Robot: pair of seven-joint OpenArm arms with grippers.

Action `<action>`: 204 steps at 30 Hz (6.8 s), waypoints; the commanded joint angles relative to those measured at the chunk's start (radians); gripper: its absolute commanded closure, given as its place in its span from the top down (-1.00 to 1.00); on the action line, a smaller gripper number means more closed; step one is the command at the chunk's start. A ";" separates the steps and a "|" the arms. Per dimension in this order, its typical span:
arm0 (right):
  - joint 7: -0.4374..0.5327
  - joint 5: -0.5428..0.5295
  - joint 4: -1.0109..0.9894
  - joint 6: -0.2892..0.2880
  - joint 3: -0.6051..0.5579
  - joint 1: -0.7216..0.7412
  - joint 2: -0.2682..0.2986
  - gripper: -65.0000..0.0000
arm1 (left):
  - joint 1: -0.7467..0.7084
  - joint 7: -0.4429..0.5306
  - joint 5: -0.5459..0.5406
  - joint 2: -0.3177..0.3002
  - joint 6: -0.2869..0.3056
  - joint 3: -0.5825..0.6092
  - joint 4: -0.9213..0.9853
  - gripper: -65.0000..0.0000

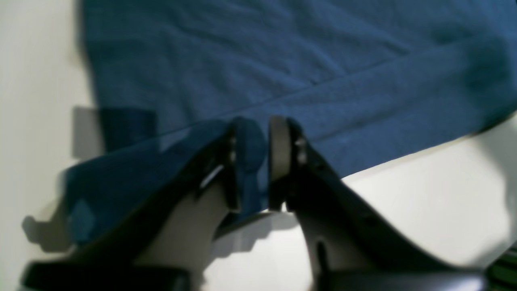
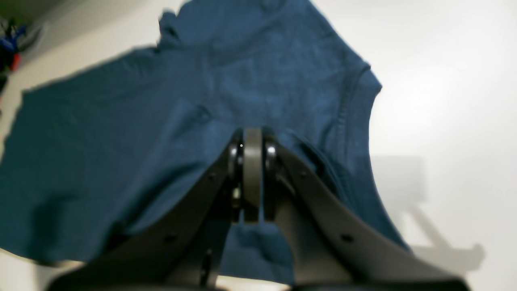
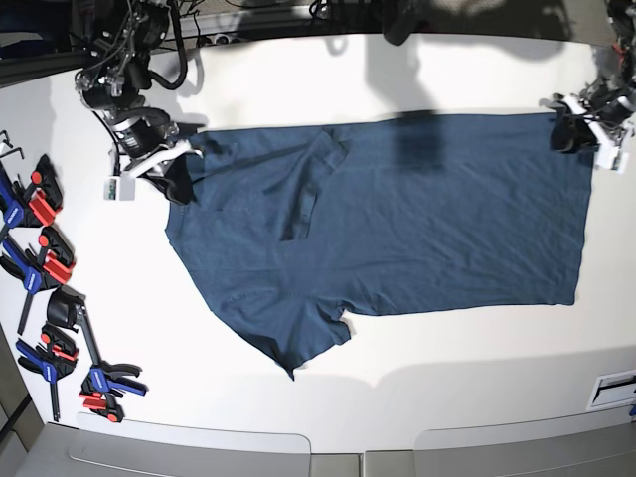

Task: Fold the T-shirt properly
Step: 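Grasp the hem corner with the left gripper and pull both edges taut, then release the right gripper and move it to the shirt's side seam, then grasp the hem corner with the left gripper near the table edge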

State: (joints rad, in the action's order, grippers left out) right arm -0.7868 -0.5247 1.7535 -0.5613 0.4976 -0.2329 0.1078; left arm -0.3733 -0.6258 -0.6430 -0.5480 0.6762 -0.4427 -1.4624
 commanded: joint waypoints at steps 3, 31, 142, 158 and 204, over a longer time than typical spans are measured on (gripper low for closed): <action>0.077 0.077 -0.029 0.012 -0.026 0.011 0.008 -1.00 | 0.013 0.060 0.084 0.000 -0.091 0.038 -0.016 -1.00; 0.019 0.081 -0.204 0.045 -0.085 -0.144 0.125 -1.00 | -0.129 -0.092 0.137 -0.001 -0.188 0.084 -0.017 -1.00; -0.013 -0.183 -0.921 -0.137 -0.312 0.473 0.348 0.18 | -0.322 0.013 0.111 0.000 -0.191 -0.153 -0.427 -0.50; -0.116 -0.186 -0.921 -0.137 -0.332 0.473 0.274 -0.01 | -0.322 0.013 0.111 0.000 -0.191 -0.153 -0.427 -0.41; -0.109 -0.182 -0.921 -0.137 -0.332 0.473 0.272 -1.00 | 0.658 0.020 -0.013 -0.059 -0.228 0.185 0.694 0.09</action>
State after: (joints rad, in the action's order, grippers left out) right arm -0.8543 -0.7616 0.8322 -0.7189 0.1707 0.2382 0.3706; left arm 0.2691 -0.6018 -0.6521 -0.5888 0.4458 -0.2527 -0.7624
